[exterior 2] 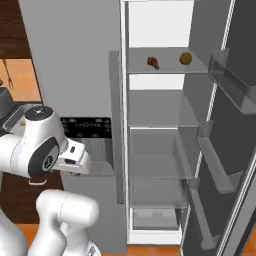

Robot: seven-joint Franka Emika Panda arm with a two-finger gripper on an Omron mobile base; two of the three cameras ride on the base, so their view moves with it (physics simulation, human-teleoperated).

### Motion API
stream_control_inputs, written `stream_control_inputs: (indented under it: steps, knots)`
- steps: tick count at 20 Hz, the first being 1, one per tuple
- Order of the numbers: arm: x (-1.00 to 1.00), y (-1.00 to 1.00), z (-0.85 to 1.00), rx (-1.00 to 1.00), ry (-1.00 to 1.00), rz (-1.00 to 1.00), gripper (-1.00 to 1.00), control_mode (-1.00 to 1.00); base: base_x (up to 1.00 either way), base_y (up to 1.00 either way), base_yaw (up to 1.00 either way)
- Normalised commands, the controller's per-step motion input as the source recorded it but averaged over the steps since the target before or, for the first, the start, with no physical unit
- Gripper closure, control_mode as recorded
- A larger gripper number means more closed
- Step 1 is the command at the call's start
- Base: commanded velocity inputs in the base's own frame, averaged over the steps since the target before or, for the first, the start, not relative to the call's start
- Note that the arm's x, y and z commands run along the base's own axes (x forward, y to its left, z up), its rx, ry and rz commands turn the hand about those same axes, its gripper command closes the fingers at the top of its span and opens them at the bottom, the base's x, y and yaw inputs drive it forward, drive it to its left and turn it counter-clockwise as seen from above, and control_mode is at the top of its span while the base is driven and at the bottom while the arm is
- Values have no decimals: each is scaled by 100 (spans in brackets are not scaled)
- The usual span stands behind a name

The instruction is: Place one avocado and one chicken drumstick in each tupperware on the nearby counter, to pack two identical lunches.

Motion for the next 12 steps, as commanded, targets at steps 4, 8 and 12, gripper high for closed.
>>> stream_control_inputs:
  steps: [4, 8, 12]
  knots:
    - [0, 0, 0, 0, 0, 0, -100, 100, 21, -98, -9]
    - [0, 0, 0, 0, 0, 0, -100, 100, 43, -53, 2]
    - [0, 0, 0, 0, 0, 0, -100, 100, 51, -5, 15]
